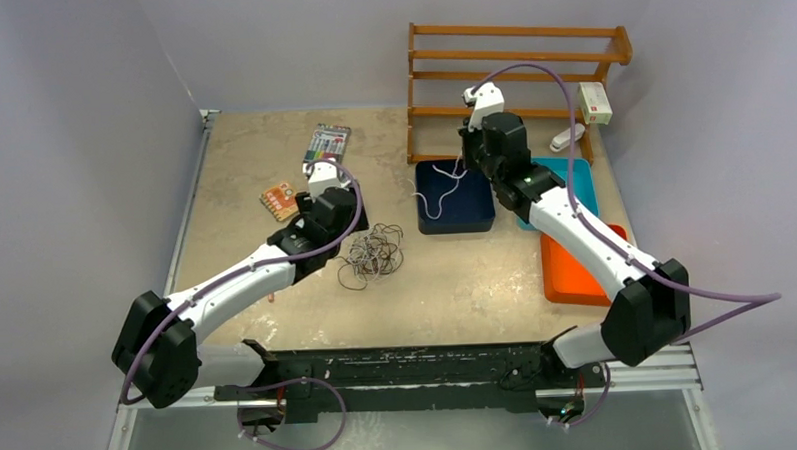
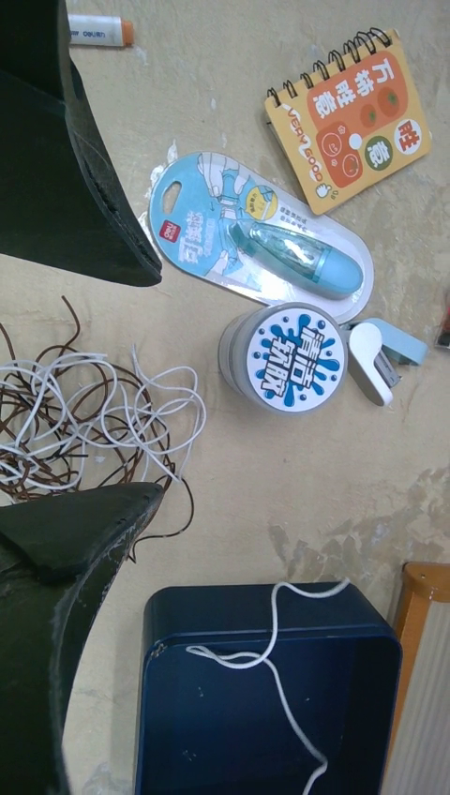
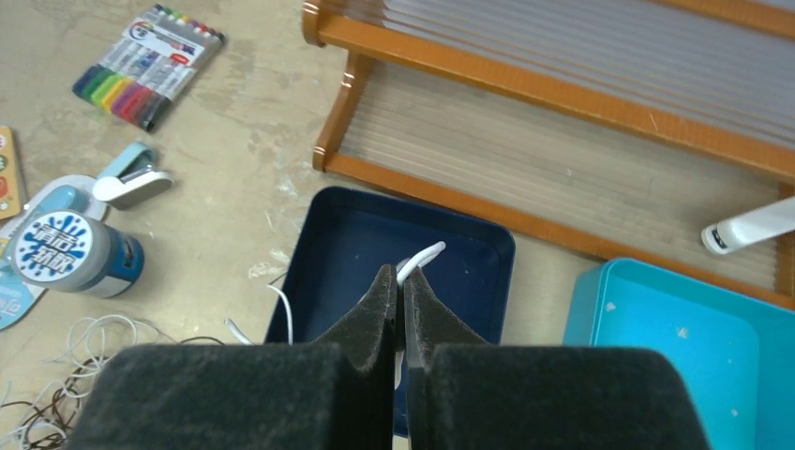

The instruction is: Untangle the cables

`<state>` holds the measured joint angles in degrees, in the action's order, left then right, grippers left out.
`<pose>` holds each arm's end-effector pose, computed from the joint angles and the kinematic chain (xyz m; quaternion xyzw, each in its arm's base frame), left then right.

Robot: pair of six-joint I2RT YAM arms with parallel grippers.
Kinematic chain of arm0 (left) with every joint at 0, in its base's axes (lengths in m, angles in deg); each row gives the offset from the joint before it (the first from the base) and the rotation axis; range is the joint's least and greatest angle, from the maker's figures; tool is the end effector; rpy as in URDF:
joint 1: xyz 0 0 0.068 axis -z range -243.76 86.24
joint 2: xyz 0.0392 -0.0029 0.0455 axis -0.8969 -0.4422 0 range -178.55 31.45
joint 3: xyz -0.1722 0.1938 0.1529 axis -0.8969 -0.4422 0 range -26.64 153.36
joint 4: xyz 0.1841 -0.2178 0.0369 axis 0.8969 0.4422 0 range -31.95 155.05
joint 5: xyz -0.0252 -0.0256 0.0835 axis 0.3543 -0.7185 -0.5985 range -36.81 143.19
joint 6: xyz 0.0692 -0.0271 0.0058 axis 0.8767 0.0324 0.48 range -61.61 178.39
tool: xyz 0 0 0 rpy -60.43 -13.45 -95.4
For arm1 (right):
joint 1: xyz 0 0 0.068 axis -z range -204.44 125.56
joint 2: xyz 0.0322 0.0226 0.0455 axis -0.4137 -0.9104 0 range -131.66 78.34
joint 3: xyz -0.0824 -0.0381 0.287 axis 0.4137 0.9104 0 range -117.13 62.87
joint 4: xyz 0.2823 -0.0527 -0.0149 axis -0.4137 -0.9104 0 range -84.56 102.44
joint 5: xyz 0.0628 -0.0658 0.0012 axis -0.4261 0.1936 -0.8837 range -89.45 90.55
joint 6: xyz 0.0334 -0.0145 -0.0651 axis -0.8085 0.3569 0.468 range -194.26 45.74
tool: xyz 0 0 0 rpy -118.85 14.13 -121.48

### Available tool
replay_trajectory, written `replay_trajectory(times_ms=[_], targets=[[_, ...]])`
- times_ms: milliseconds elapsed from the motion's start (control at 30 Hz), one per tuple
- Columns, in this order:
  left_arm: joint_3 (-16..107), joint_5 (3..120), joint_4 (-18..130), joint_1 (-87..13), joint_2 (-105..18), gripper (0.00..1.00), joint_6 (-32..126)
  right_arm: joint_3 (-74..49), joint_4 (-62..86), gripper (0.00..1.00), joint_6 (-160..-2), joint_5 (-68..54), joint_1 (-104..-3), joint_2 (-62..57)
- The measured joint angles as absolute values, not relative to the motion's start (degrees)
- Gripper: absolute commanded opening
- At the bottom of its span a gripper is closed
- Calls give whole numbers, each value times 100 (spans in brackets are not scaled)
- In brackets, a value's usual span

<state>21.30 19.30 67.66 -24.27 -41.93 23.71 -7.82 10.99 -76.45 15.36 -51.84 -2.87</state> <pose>0.2624 -0.1710 0.2590 -0.0988 0.8536 -0.0598 0.5080 0.3500 0.1634 0.3845 -0.0889 0.7696 0.0626 0.6292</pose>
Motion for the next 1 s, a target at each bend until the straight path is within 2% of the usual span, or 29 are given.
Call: replay_trajectory(times_ms=[233, 433, 533, 600, 733, 867, 1000], targets=[[2421, 1981, 6936, -2432, -4195, 77, 2454, -653, 1254, 2, -7735, 952, -4891, -547], [2587, 2024, 7024, -2440, -4278, 77, 2491, -625, 1380, 2, -7737, 557, -4893, -1417], [2600, 2057, 7085, -2442, -4313, 77, 2500, -570, 1426, 5, -7741, 548, -4893, -1808], [2600, 2068, 7115, -2447, -4331, 77, 2500, -542, 1516, 11, -7759, 546, -4891, -2012], [2650, 2145, 7161, -2469, -4390, 77, 2502, -538, 1684, 29, -7772, 543, -4891, -2329], [2738, 2190, 7231, -2475, -4451, 77, 2507, -538, 1719, 44, -7803, 550, -4891, -2436], [2760, 2223, 7253, -2480, -4473, 77, 2518, -533, 1787, 50, -7798, 613, -4891, -2401]])
